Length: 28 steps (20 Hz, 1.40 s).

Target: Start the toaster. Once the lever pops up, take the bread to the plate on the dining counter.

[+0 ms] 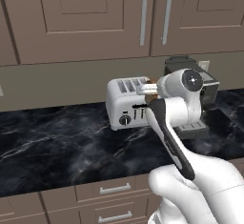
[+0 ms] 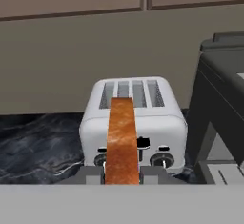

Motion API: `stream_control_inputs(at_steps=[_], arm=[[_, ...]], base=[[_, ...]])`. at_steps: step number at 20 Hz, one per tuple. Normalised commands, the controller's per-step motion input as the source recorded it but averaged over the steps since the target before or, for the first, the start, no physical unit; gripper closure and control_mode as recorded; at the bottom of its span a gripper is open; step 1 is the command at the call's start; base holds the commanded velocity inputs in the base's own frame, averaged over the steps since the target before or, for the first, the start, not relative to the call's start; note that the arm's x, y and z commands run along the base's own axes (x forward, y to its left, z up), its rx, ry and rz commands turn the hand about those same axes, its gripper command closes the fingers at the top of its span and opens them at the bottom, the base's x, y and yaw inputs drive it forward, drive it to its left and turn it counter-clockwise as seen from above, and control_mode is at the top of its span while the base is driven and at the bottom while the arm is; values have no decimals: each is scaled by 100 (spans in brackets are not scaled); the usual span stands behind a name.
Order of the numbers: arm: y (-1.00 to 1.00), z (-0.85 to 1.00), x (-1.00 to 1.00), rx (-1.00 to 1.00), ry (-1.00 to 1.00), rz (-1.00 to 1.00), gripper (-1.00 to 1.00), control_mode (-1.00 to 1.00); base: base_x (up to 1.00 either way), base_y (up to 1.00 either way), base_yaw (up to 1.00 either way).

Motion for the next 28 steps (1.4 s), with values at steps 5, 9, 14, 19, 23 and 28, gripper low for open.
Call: stream_control_inputs(at_steps=[5,9,14,19,23,28], arm=[[0,3,-92,-1,27,0,100,-100],[0,0,-54,0,5,0,100,-100],[-3,-8,-48,-2,0,0,100,-100],[-10,-7,-25,0,0,0,100,-100],[-14,-2,-13,0,0,0,100,100],[0,0,0,0,0,0,100,100]], base=[[0,0,0],[0,0,0],[0,0,0],[0,0,0],[-22,-11,0],[-98,55,26]])
